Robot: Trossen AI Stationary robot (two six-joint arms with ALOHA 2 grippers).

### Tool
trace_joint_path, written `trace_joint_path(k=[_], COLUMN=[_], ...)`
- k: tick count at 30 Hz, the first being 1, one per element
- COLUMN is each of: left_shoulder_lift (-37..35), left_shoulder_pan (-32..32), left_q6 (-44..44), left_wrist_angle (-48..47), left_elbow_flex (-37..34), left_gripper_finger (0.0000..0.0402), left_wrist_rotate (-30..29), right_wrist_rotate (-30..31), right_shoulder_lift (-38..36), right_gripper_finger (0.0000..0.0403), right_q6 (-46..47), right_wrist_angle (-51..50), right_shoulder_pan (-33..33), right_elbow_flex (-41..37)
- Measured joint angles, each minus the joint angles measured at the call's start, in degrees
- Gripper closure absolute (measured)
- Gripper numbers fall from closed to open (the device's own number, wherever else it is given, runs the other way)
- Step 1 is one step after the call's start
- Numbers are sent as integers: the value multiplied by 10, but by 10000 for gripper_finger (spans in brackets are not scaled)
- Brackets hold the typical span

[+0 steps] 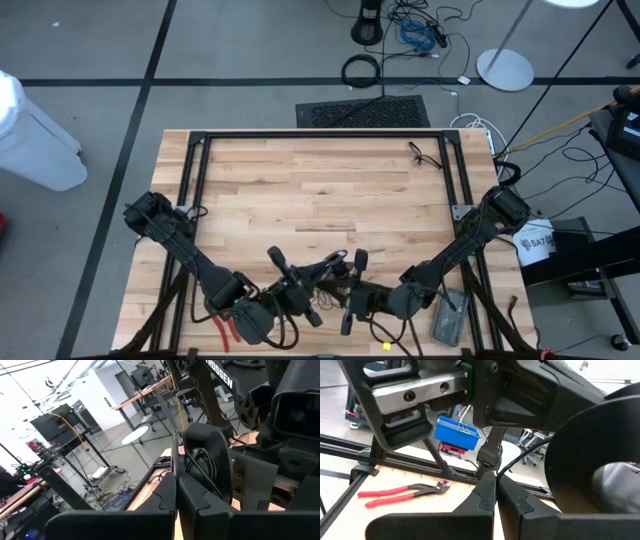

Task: Coil cords
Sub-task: Coil the black wire onto the black spool

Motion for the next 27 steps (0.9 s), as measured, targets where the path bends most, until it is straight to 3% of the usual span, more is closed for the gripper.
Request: trace_joint_path(k=[20,27], left_shoulder_lift=[-15,-30], left_shoulder_pan=[-41,-60], left_q6=[72,74], left_wrist_angle=[30,34], left_elbow_flex=[5,7], left_gripper_finger=[400,400], left_wrist_rotate=[-10,-23], right_wrist_rotate=[23,23], right_shoulder_lift=[-1,-1], right_gripper_finger=[403,374], right_q6=[36,99], right_wrist_angle=[-80,-135], right_shoulder_pan=[0,-1], right_elbow_flex=[0,0])
